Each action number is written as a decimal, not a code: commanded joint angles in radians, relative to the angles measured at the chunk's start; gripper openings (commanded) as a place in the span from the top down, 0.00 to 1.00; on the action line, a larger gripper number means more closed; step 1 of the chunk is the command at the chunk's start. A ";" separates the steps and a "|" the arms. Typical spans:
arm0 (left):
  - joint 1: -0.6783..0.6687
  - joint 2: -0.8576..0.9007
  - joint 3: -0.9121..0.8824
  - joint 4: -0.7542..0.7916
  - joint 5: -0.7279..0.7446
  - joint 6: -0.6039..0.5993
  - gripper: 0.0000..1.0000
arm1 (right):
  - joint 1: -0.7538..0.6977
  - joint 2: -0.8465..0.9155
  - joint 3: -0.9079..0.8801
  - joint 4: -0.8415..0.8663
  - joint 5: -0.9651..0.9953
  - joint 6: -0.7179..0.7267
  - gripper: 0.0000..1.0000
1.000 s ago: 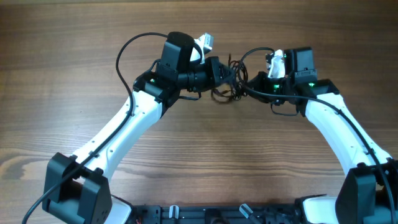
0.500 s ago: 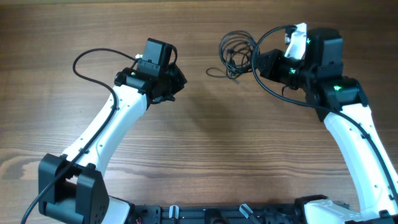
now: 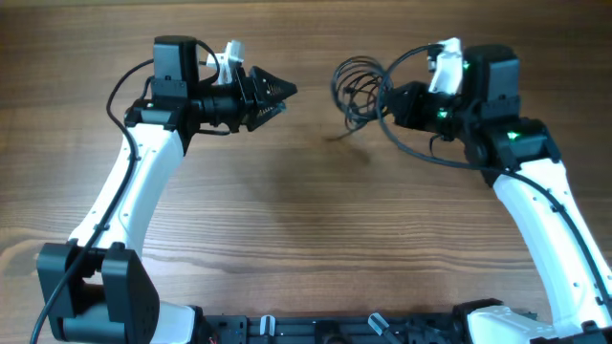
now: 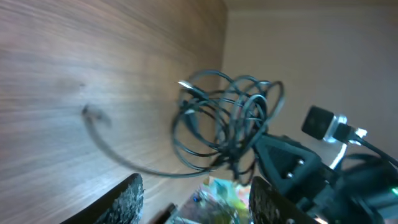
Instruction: Untangle cables
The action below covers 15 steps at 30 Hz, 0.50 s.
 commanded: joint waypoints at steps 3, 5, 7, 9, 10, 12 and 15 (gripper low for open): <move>-0.045 -0.020 0.009 0.006 -0.005 0.023 0.43 | 0.094 0.062 0.015 0.059 -0.025 -0.051 0.96; -0.058 -0.020 0.009 0.006 -0.070 0.023 0.43 | 0.131 0.074 0.015 0.076 -0.032 -0.048 0.96; -0.058 -0.020 0.009 -0.005 -0.120 0.023 0.48 | 0.139 0.073 0.015 0.096 -0.066 -0.037 0.96; -0.058 -0.020 0.009 -0.005 -0.125 0.023 0.51 | 0.140 0.073 0.015 0.129 -0.131 -0.019 0.96; -0.058 -0.020 0.009 -0.004 -0.124 0.023 0.59 | 0.140 0.073 0.015 0.131 -0.130 -0.020 0.96; -0.058 -0.020 0.009 -0.004 -0.124 0.015 0.70 | 0.140 0.073 0.015 0.130 -0.130 -0.025 0.96; -0.058 -0.020 0.009 0.006 -0.124 -0.034 0.86 | 0.140 0.073 0.015 0.120 -0.130 -0.023 0.96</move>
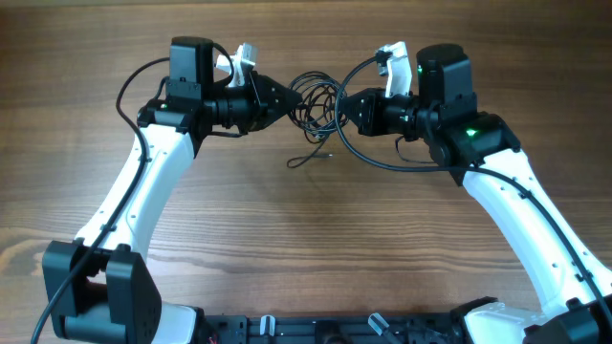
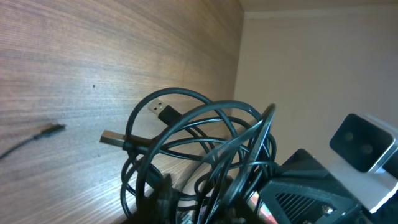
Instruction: Untangle cables
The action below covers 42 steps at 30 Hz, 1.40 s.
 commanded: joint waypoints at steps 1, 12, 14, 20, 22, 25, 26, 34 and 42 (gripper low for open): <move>0.001 -0.020 0.009 0.011 -0.009 -0.030 0.96 | 0.002 0.000 0.015 -0.005 -0.025 0.005 0.94; 0.020 -0.020 0.009 0.340 0.103 -0.294 0.96 | 0.002 0.000 0.015 -0.308 0.690 0.266 0.92; 0.011 -0.020 0.009 0.414 0.116 -0.323 0.96 | 0.002 0.000 0.015 -0.284 0.557 0.233 0.84; -0.023 -0.020 0.009 0.419 0.063 -0.505 0.96 | 0.002 0.000 0.015 -0.043 -0.091 -0.078 0.33; -0.023 -0.020 0.009 0.418 0.059 -0.532 0.96 | 0.003 0.000 0.015 -0.026 -0.188 -0.132 0.27; -0.023 -0.020 0.009 0.418 0.058 -0.608 0.96 | 0.002 0.000 0.015 -0.032 -0.301 -0.348 0.14; -0.023 -0.020 0.009 0.418 0.058 -0.636 0.96 | 0.003 0.000 0.015 -0.032 -0.294 -0.386 0.11; -0.041 -0.020 0.009 0.420 0.152 -0.801 0.96 | 0.083 0.021 0.014 0.034 0.011 -0.428 0.28; 0.027 -0.020 0.009 0.356 0.061 -0.606 0.96 | 0.102 0.050 0.015 0.061 0.436 -0.041 0.96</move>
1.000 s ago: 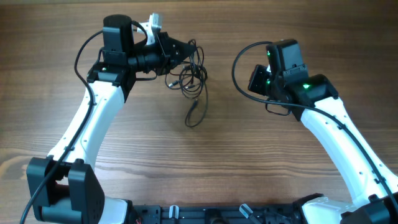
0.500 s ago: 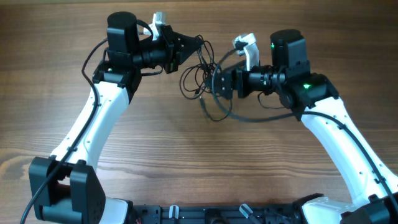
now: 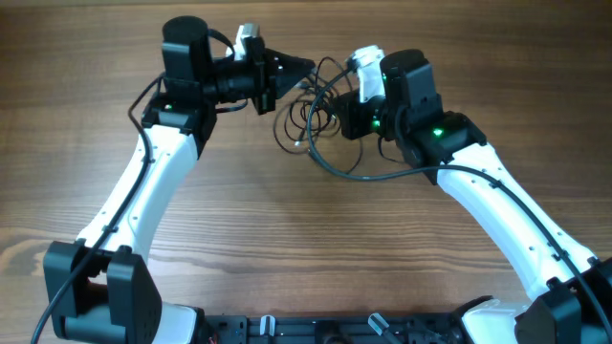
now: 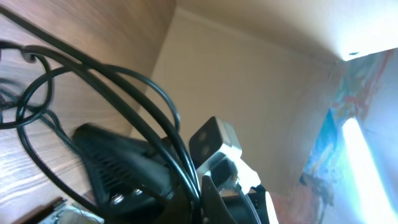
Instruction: Untangle cables
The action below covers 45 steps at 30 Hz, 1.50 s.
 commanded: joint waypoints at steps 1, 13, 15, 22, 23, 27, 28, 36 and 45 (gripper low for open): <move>0.058 -0.017 0.010 -0.198 -0.166 0.183 0.96 | -0.002 -0.055 0.012 0.014 0.113 0.159 0.96; 0.068 -0.016 0.010 -0.648 -0.946 0.338 0.96 | -0.003 -0.352 0.013 -0.106 0.824 0.388 0.96; 0.066 -0.011 0.010 -0.701 -1.165 0.377 0.96 | -0.002 -0.358 0.021 -0.016 0.801 0.373 0.96; 0.066 -0.008 0.007 -0.794 -1.303 0.380 0.92 | -0.002 -0.363 0.248 0.101 0.707 0.188 0.96; 0.066 -0.008 0.007 -0.794 -1.300 0.380 0.96 | -0.002 -0.364 0.265 0.093 0.706 0.174 0.96; 0.066 -0.010 0.007 -0.656 -0.869 0.648 0.96 | -0.002 -0.348 0.268 -0.001 0.631 0.175 0.94; 0.066 -0.010 0.007 -0.594 -0.684 0.732 0.96 | -0.002 -0.335 0.268 -0.035 0.594 0.175 0.89; 0.101 -0.052 0.008 0.092 0.045 0.536 0.96 | -0.002 -0.126 0.268 -0.242 0.482 0.249 0.32; 0.122 0.000 0.008 -0.675 -1.064 0.576 0.00 | -0.002 -0.111 0.267 -0.264 0.364 0.249 0.21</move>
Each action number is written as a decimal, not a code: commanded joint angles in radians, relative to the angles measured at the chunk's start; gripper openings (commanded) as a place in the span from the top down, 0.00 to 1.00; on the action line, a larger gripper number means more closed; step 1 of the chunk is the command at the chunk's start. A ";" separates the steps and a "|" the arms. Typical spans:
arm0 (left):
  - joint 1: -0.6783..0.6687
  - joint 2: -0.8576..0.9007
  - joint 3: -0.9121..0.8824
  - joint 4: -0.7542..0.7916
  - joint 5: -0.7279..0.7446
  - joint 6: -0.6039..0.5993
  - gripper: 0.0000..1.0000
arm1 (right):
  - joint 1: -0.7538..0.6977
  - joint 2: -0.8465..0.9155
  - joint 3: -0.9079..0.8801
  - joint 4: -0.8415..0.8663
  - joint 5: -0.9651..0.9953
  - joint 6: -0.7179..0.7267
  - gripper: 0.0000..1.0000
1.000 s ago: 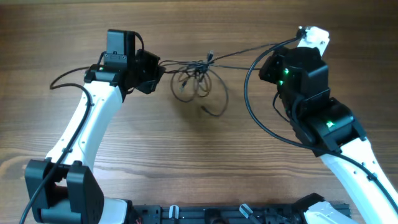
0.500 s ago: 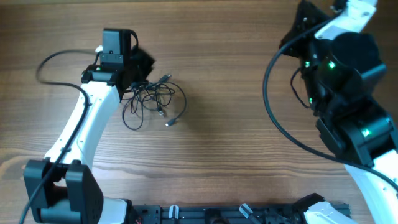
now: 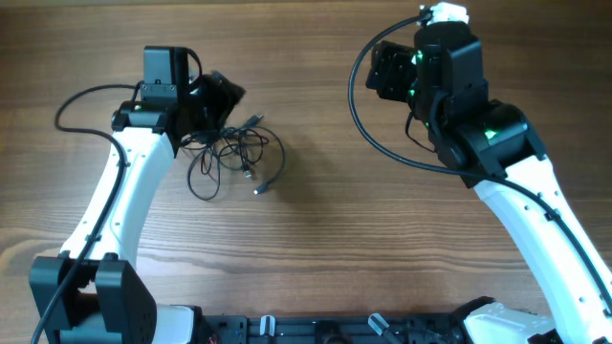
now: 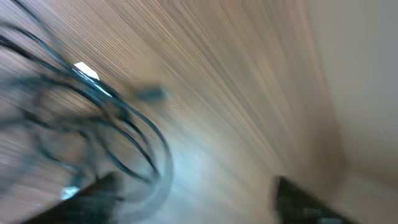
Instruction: Untangle cables
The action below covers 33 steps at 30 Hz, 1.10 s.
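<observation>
The tangle of thin black cables (image 3: 234,153) lies on the wooden table (image 3: 316,248) at the left, its loops spread loosely, with plug ends at its right side. My left gripper (image 3: 222,96) hovers at the tangle's upper edge. In the blurred left wrist view its dark fingers (image 4: 93,194) stand far apart around bare wood, so the left gripper (image 4: 199,199) is open, with the cable loops (image 4: 99,124) next to the left finger. My right gripper (image 3: 387,72) is raised at the upper right, far from the tangle, with no cable on it; its jaws do not show clearly.
A thick black loop, the right arm's own wiring (image 3: 378,129), hangs beside that arm. The left arm's wiring (image 3: 81,100) curves out to the far left. The arm bases sit along the near table edge (image 3: 316,330).
The tangle was held up between both grippers at top centre; it now lies on the table at the left. My left gripper has opened and moved left. The right arm has moved to the upper right.
At first my right gripper held the tangle aloft at the right while the left stood open and apart. Then both grippers met at the tangle. Then the left was shut on a strand. Now the tangle rests at the left, with neither gripper on it.
</observation>
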 commanded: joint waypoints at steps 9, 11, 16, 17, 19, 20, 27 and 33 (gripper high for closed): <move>0.016 0.182 0.000 -0.046 -0.214 -0.247 0.00 | 0.000 0.001 0.005 -0.004 -0.098 0.006 0.20; 0.016 0.192 0.000 -0.042 -0.212 -0.273 0.02 | 0.000 0.001 0.005 -0.004 -0.098 0.006 0.19; 0.023 0.106 0.048 -0.027 -0.104 -0.124 0.15 | 0.000 0.001 0.003 -0.022 -0.098 0.004 0.16; 0.016 0.049 0.063 -0.031 -0.098 -0.064 0.15 | 0.000 0.002 0.002 -0.034 -0.098 0.006 0.16; 0.005 -0.006 0.063 -0.066 -0.123 -0.025 0.19 | 0.000 0.004 0.001 -0.047 -0.103 0.006 0.15; -0.001 -0.012 0.063 -0.099 -0.132 0.008 0.21 | 0.000 0.008 0.001 -0.056 -0.114 0.007 0.16; -0.051 0.174 0.037 -0.267 -0.207 0.264 0.25 | 0.000 0.090 0.001 -0.054 -0.207 0.007 0.14; -0.052 0.238 0.037 -0.272 -0.315 0.302 0.29 | 0.000 0.096 0.001 -0.055 -0.207 0.007 0.14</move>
